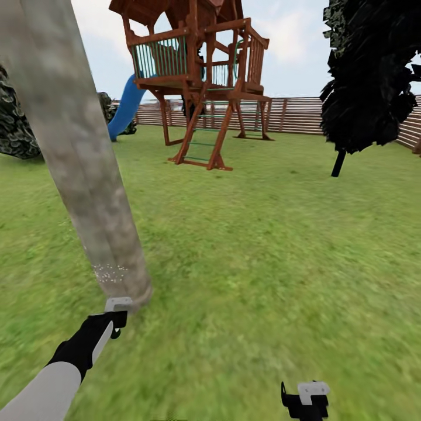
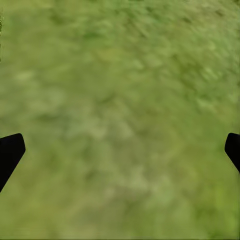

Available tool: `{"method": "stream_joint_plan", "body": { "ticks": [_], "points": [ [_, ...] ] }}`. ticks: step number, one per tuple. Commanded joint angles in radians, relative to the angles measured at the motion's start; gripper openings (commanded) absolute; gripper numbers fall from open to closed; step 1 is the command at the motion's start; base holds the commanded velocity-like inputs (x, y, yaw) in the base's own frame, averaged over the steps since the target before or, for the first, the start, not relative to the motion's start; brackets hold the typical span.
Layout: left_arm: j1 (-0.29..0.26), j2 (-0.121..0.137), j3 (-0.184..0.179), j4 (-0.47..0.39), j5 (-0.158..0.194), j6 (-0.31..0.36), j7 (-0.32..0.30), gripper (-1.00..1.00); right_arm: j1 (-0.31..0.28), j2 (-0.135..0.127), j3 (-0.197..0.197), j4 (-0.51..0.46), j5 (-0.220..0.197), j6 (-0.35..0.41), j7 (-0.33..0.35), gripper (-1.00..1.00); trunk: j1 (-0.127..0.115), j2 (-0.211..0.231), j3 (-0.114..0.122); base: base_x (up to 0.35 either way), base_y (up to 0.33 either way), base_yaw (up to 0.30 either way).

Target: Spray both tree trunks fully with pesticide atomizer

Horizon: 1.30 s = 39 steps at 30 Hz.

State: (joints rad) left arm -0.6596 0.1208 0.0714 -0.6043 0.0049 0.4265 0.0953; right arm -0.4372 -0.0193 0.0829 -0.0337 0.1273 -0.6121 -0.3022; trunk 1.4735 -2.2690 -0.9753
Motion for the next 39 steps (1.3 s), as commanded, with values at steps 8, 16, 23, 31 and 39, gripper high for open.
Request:
{"method": "stream_joint_plan", "body": {
  "ticks": [8,16,23,31,39],
  "points": [
    [0.000,0.002,0.002,-0.009,-0.001,0.000,0.001,-1.00,0.000,0.000,0.000,0.000,0.000,0.000,0.000,1.00,0.000,0.000,0.000,-0.147,-0.219,0.277],
    [-0.034,0.011,-0.005,-0.029,-0.001,0.044,-0.009,-1.00,0.000,-0.001,0.000,0.000,0.001,0.000,0.000,1.00,0.000,0.000,0.000,-0.008,-0.007,0.150],
    [-0.207,0.051,-0.057,-0.077,-0.004,0.217,-0.127,-1.00,0.000,-0.007,0.000,0.000,0.001,0.000,0.000,1.00,0.000,0.000,0.000,0.000,0.000,0.000],
    [-0.222,0.101,-0.059,-0.123,-0.002,0.233,-0.135,-1.00,0.000,-0.007,0.000,0.000,0.002,0.000,0.000,1.00,0.000,0.000,0.000,0.000,0.000,0.000],
    [-0.237,0.088,-0.062,-0.136,0.000,0.257,-0.134,-1.00,0.000,-0.007,0.001,0.000,0.001,0.000,0.000,1.00,0.000,0.000,0.000,0.000,0.000,0.000]
  ]
}}
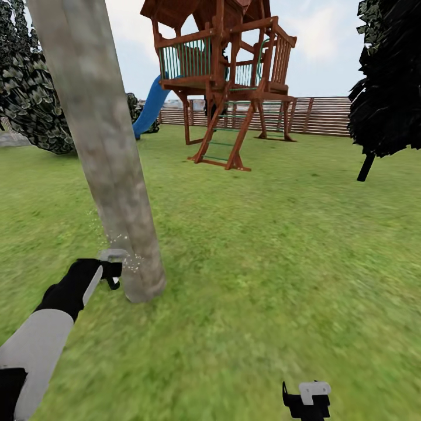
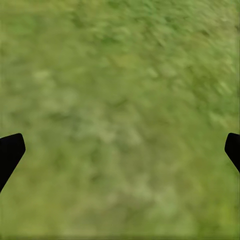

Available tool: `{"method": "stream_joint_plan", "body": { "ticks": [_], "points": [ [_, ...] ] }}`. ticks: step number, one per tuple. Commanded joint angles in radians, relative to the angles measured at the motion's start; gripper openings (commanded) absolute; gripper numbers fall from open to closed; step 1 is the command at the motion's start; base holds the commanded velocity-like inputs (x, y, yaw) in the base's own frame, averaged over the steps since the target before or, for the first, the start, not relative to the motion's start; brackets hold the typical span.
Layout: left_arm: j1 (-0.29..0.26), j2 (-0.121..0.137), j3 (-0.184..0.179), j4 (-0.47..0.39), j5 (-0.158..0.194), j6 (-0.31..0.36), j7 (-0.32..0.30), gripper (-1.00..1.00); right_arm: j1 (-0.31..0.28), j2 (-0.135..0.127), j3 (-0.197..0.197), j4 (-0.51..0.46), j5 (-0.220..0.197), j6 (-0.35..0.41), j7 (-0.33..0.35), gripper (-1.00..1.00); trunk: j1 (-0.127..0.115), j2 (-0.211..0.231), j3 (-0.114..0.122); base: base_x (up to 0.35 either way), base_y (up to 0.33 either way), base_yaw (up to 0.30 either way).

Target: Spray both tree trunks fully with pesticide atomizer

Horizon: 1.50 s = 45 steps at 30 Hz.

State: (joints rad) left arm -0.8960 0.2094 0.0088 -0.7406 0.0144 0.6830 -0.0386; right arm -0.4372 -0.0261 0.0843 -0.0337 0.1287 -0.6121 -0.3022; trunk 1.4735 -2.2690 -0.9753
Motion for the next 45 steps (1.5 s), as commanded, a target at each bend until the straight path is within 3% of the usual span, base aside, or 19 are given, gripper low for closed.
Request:
{"method": "stream_joint_plan", "body": {
  "ticks": [1,8,11,14,17,19,20,22,24,26,31,33,35,37,41,45],
  "points": [
    [-0.002,-0.005,0.000,0.000,-0.009,0.001,-0.001,-1.00,0.000,0.000,0.000,0.000,0.000,0.000,0.000,1.00,0.000,0.000,0.000,0.000,0.000,0.000],
    [0.003,0.030,0.002,-0.030,-0.010,0.002,-0.001,-1.00,0.000,0.000,0.000,0.000,0.000,0.000,0.000,1.00,0.000,0.000,0.000,0.000,0.000,0.000],
    [-0.003,0.002,-0.005,-0.057,-0.009,0.005,-0.001,-1.00,0.000,0.000,0.000,0.000,0.000,0.000,0.000,1.00,0.000,0.000,0.000,0.000,0.000,0.000],
    [-0.006,-0.010,-0.011,-0.162,-0.003,0.085,-0.001,-1.00,0.000,0.000,0.000,0.000,0.000,0.000,0.000,1.00,0.000,0.000,0.000,0.000,0.000,0.000],
    [-0.006,0.028,-0.005,-0.205,-0.002,0.134,-0.003,-1.00,0.000,0.000,0.000,0.000,0.000,0.001,0.000,1.00,0.000,0.000,0.000,0.000,0.000,0.000],
    [-0.006,0.084,-0.004,-0.207,0.008,0.139,-0.046,-1.00,0.000,0.000,0.000,0.000,0.000,0.000,0.000,1.00,0.000,0.000,0.000,0.000,0.000,0.000],
    [-0.005,0.084,-0.010,-0.214,0.008,0.142,-0.108,-1.00,0.000,0.000,0.000,0.000,0.000,0.000,0.000,1.00,0.000,0.000,0.000,0.000,0.000,0.000],
    [-0.006,0.056,-0.013,-0.253,0.008,0.167,-0.113,-1.00,0.000,0.000,0.000,0.000,0.000,0.000,0.000,1.00,0.000,0.000,0.000,0.000,0.000,0.000],
    [-0.006,0.026,-0.013,-0.334,0.007,0.252,-0.115,-1.00,0.000,0.000,0.000,0.000,-0.001,0.000,0.000,1.00,0.000,0.000,0.000,0.000,0.000,0.002],
    [-0.004,0.018,-0.014,-0.388,0.004,0.281,-0.115,-1.00,0.000,0.000,0.000,0.000,-0.001,0.000,0.000,1.00,0.000,0.000,0.000,0.000,0.000,0.136],
    [0.012,0.034,-0.007,-0.397,-0.004,0.284,-0.110,-1.00,0.000,0.000,0.000,0.000,0.000,0.000,0.000,1.00,0.000,0.000,0.000,0.007,0.000,0.141],
    [0.015,0.059,-0.005,-0.387,-0.016,0.284,-0.106,-1.00,0.000,0.000,0.000,0.000,0.000,0.000,0.000,1.00,0.000,0.000,0.000,0.188,0.000,0.006],
    [0.017,0.067,-0.007,-0.384,-0.021,0.283,-0.106,-1.00,0.000,0.000,-0.001,0.000,0.000,0.000,0.000,1.00,0.000,0.000,0.000,0.310,0.000,0.001],
    [0.025,0.068,-0.009,-0.379,-0.030,0.281,-0.104,-1.00,0.000,0.000,-0.001,0.000,-0.001,0.000,0.000,1.00,0.000,0.000,0.000,0.234,0.000,0.000],
    [0.100,0.068,-0.004,-0.379,-0.069,0.274,-0.104,-1.00,0.000,0.000,-0.001,0.000,-0.001,0.000,0.000,1.00,0.000,0.000,0.000,0.044,0.000,0.000],
    [0.118,0.061,-0.006,-0.379,-0.071,0.269,-0.101,-1.00,0.000,0.000,0.000,-0.002,-0.001,0.000,0.000,1.00,0.000,0.000,0.000,0.029,-0.077,0.123]
  ]
}}
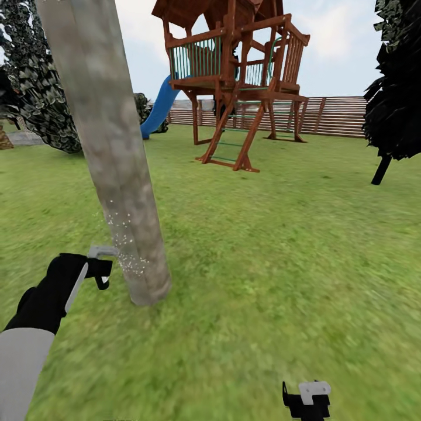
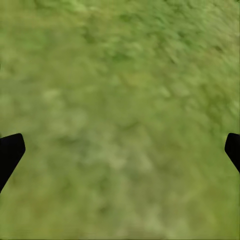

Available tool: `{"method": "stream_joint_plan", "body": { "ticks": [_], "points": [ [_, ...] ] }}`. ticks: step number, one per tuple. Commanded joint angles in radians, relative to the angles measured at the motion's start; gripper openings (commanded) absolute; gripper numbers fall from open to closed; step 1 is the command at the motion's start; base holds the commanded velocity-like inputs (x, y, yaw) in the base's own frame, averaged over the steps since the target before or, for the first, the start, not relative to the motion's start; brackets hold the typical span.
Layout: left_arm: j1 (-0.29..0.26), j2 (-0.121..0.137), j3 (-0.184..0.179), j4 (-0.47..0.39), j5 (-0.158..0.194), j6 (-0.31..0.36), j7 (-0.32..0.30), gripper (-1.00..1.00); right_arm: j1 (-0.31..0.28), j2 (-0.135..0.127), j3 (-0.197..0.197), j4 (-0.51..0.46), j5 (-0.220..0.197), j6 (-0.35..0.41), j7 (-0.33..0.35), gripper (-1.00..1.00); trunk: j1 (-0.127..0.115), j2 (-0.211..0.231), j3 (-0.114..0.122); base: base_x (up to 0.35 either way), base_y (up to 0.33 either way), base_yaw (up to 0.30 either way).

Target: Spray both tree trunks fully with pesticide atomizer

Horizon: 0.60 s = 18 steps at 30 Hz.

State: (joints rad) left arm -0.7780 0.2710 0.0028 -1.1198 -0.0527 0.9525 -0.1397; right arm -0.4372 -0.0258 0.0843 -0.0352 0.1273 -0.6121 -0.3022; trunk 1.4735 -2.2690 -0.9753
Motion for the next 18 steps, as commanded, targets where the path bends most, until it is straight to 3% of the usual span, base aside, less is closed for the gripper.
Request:
{"method": "stream_joint_plan", "body": {
  "ticks": [1,10,18],
  "points": [
    [0.000,-0.003,-0.001,0.000,-0.002,-0.001,0.000,-1.00,0.000,0.000,0.000,0.000,0.000,0.000,0.000,1.00,0.000,0.000,0.000,0.080,-0.235,0.257],
    [0.026,-0.008,-0.001,0.009,-0.002,-0.003,0.001,-1.00,0.000,0.000,0.000,0.000,0.000,0.000,0.000,1.00,0.000,0.000,0.000,0.018,-0.270,0.036],
    [0.028,-0.009,-0.001,0.059,-0.003,-0.006,0.001,-1.00,0.000,0.000,0.000,0.001,0.000,0.000,0.000,1.00,0.000,0.000,0.000,0.128,-0.272,0.000]
  ]
}}
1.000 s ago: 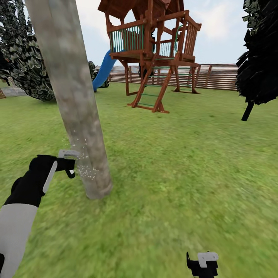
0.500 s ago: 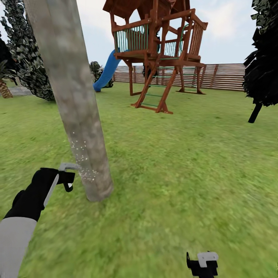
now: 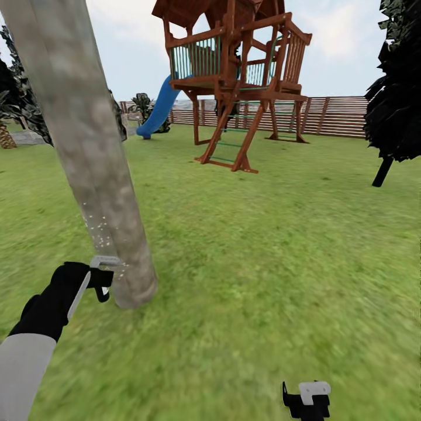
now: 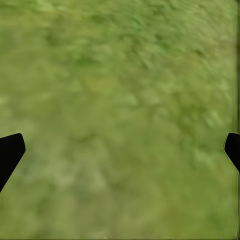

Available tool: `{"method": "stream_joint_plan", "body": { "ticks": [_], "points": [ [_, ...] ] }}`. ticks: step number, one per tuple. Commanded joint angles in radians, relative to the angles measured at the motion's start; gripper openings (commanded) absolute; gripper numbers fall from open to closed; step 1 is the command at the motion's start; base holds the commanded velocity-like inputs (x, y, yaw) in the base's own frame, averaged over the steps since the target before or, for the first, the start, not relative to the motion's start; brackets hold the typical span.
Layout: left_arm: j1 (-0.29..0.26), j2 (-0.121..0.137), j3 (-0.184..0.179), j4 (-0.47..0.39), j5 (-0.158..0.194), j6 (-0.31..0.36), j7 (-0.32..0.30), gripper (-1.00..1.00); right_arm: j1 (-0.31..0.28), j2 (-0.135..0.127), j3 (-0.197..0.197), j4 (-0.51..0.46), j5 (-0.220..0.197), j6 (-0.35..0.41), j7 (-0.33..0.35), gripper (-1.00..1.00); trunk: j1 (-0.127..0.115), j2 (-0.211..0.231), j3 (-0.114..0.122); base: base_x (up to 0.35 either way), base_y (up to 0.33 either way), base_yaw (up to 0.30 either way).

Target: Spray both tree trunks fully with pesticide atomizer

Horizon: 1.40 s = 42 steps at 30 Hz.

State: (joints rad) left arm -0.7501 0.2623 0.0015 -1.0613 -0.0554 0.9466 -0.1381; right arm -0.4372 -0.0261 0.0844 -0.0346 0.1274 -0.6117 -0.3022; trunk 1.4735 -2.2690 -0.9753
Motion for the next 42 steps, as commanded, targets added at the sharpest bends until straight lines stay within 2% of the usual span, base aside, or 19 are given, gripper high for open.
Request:
{"method": "stream_joint_plan", "body": {
  "ticks": [1,6,14,18,21,22,25,35,36,37,38,40,42],
  "points": [
    [0.000,0.000,0.000,0.002,0.000,0.000,0.000,-1.00,0.000,0.000,0.000,0.000,0.000,0.000,0.000,1.00,0.000,0.000,0.000,0.138,-0.272,0.000],
    [0.000,0.001,0.000,0.028,-0.001,-0.015,0.000,-1.00,0.000,0.000,0.000,0.000,0.000,0.000,0.000,1.00,0.000,0.000,0.000,0.050,-0.273,0.083],
    [0.001,0.010,0.005,0.034,-0.002,-0.015,0.003,-1.00,0.000,0.000,0.000,0.000,0.000,0.000,0.000,1.00,0.000,0.000,0.000,0.001,-0.274,0.269],
    [0.001,0.008,0.003,0.111,-0.007,-0.018,0.010,-1.00,0.000,0.000,0.000,0.001,0.001,0.000,0.000,1.00,0.000,0.000,0.000,0.000,-0.274,0.044],
    [0.001,0.007,0.003,0.120,-0.014,-0.067,0.022,-1.00,0.000,0.000,0.000,0.001,0.001,0.000,0.000,1.00,0.000,0.000,0.000,0.066,-0.274,0.001],
    [0.001,0.004,0.002,0.123,-0.017,-0.079,0.048,-1.00,0.000,0.000,-0.001,0.001,0.001,0.000,0.000,1.00,0.000,0.000,0.000,0.101,-0.274,0.000],
    [0.001,0.002,0.001,0.125,-0.017,-0.085,0.070,-1.00,0.000,0.000,-0.001,0.001,0.001,0.000,0.000,1.00,0.000,0.000,0.000,0.106,-0.274,0.000],
    [0.001,0.004,0.005,0.132,-0.017,-0.086,0.075,-1.00,0.000,0.000,-0.001,0.001,0.000,0.000,0.000,1.00,0.000,0.000,0.000,0.047,-0.274,0.068],
    [0.001,0.008,0.007,0.157,-0.017,-0.087,0.076,-1.00,0.000,0.000,-0.001,0.001,0.000,0.000,0.000,1.00,0.000,0.000,0.000,0.000,-0.274,0.264],
    [0.001,0.011,0.027,0.184,-0.017,-0.089,0.076,-1.00,0.000,0.000,0.000,0.001,0.000,0.000,0.000,1.00,0.000,0.000,0.000,0.096,-0.262,0.266],
    [0.001,0.007,0.039,0.189,-0.017,-0.089,0.076,-1.00,0.000,0.000,0.000,0.001,0.000,0.000,0.000,1.00,0.000,0.000,0.000,0.182,-0.216,0.131],
    [0.001,-0.005,0.040,0.189,-0.016,-0.089,0.079,-1.00,0.000,0.000,0.000,0.001,0.000,0.000,0.000,1.00,0.000,0.000,0.000,0.237,-0.184,0.041],
    [0.000,-0.042,0.038,0.182,-0.017,-0.089,0.098,-1.00,0.000,0.000,0.000,0.001,0.000,0.000,0.000,1.00,0.000,0.000,0.000,0.257,-0.173,0.009]
  ]
}}
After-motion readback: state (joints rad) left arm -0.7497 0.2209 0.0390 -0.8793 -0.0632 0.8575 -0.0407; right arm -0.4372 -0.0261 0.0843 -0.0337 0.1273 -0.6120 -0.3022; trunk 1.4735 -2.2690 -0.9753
